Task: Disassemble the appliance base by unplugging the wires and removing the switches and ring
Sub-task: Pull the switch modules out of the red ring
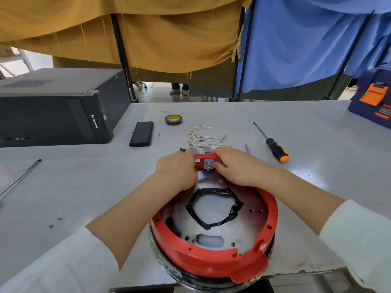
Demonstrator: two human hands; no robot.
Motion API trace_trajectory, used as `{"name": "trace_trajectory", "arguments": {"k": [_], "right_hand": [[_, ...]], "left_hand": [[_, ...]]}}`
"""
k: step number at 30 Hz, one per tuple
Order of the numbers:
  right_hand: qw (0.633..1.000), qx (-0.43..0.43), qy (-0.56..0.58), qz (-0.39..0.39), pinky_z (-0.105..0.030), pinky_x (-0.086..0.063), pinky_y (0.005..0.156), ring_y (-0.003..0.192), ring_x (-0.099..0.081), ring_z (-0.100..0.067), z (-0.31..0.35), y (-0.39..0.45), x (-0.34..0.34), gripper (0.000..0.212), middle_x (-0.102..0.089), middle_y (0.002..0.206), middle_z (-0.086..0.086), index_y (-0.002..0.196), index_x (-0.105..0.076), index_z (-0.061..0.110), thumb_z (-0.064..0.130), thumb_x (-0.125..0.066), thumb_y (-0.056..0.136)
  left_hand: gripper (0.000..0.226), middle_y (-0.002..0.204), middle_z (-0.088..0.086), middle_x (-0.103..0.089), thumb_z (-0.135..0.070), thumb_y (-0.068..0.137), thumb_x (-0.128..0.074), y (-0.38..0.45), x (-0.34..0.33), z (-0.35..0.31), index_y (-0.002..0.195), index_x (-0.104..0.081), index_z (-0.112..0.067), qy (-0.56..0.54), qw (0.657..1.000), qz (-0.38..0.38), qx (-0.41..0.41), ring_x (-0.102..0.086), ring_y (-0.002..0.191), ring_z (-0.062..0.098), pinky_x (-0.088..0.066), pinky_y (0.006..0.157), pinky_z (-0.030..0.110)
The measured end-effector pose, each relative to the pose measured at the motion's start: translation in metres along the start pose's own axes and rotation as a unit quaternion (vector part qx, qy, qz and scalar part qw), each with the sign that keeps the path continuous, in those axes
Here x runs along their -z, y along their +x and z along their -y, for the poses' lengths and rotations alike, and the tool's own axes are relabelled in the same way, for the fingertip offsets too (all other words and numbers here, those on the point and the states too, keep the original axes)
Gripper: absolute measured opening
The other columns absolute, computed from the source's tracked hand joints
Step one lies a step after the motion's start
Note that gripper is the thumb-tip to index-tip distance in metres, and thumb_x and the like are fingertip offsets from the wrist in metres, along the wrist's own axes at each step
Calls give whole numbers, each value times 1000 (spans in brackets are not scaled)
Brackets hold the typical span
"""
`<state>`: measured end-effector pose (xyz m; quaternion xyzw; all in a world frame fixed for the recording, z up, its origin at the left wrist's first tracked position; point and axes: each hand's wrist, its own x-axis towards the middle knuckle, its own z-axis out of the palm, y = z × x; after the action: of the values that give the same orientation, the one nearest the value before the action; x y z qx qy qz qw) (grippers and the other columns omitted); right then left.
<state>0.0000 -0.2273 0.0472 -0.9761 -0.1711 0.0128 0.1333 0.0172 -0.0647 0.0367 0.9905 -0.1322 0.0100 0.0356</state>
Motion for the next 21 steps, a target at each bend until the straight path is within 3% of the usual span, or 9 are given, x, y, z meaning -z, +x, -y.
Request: {"name": "trace_trajectory", "arguments": {"k": [3,5,7,10,17,21], "right_hand": [[998,5,-65,-5,-43,-47,84,97,-57,-26,3,3,1,20,-60,105,-6,104,-52,15,28,-41,95],[997,13,-77,-9,-43,-47,84,100,-57,-27,3,3,0,24,-58,109,-6,110,-52,16,29,-39,94],[995,24,-93,-28,-43,-47,86,107,-55,-27,2,2,-6,35,-55,119,-5,126,-46,18,30,-35,95],[991,34,-119,-58,-43,-48,86,111,-56,-29,-1,0,-15,44,-51,132,-4,141,-32,20,30,-31,98],[989,59,-115,-75,-43,-47,86,110,-57,-29,-5,4,-16,43,-51,132,-1,140,-34,23,30,-32,97],[988,59,-118,-78,-41,-47,84,108,-58,-30,-4,4,-15,40,-50,132,0,138,-35,24,30,-32,98]], "left_hand": [[28,108,8,-61,-32,90,-52,7,14,6,111,-45,-14,-106,991,74,-33,-54,89,23,-41,74,31],[33,114,9,-60,-28,91,-50,10,16,5,120,-46,-12,-144,987,47,-59,-56,97,25,-44,81,33],[35,121,11,-57,-19,92,-44,9,12,1,126,-44,-11,-118,988,19,-93,-56,105,28,-43,83,34],[31,117,12,-57,-17,93,-41,4,-2,0,124,-42,-12,-21,991,-23,-131,-57,102,33,-35,70,33],[33,124,8,-55,-30,93,-32,2,-4,2,121,-44,-16,-32,986,-64,-148,-55,106,31,-38,79,36],[33,122,5,-56,-36,94,-33,4,-8,2,117,-46,-17,-32,986,-82,-143,-57,103,28,-36,74,34]]}}
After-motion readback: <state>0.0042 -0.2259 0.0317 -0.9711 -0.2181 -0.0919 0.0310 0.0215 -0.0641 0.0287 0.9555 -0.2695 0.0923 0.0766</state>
